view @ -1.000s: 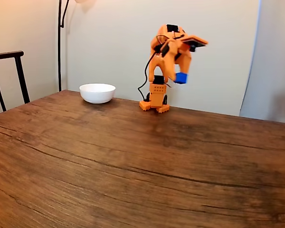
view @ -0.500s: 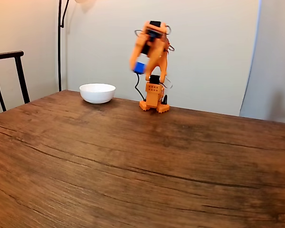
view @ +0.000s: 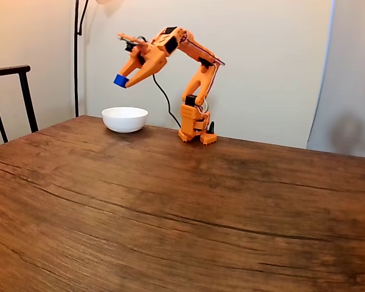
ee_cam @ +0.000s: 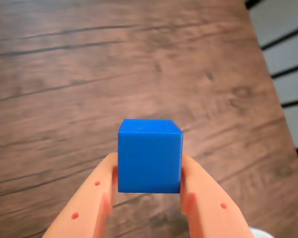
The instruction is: Grasp the cube and drop it in the bowl
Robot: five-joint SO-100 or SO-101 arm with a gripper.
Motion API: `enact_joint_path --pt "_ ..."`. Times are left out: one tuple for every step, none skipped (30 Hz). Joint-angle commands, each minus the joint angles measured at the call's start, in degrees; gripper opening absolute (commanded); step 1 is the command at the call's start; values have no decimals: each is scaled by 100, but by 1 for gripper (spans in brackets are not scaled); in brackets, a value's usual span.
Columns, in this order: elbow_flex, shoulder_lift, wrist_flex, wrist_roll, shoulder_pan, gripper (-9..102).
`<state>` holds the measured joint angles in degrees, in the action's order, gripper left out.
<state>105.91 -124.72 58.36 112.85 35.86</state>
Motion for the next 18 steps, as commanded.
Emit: enact_joint_path --pt "-176 -167 18 26 448 5" --pt "-176 -167 35 26 589 5" --pt "-176 -167 35 26 712 5" --pt "-176 -167 35 26 826 5" --pt "-176 -158 35 26 949 5" --pt "-176 -158 26 26 1090 5" --pt "-176 -158 26 26 1248 5" --pt "-176 -158 26 26 1424 5" --pt "-176 -158 26 26 1591 5" --pt "-176 -158 26 26 1749 5" --pt "-176 -158 26 26 1907 5" --pt "-176 -149 26 26 2074 5" --pt "-176 -132 26 18 2241 5" --pt "-176 -132 26 18 2417 5" --pt "-176 -123 26 0 2593 5" --pt "-176 -123 26 0 2777 5" --pt "-176 -123 26 -18 2944 5" --pt "-176 -132 26 -26 3094 5"
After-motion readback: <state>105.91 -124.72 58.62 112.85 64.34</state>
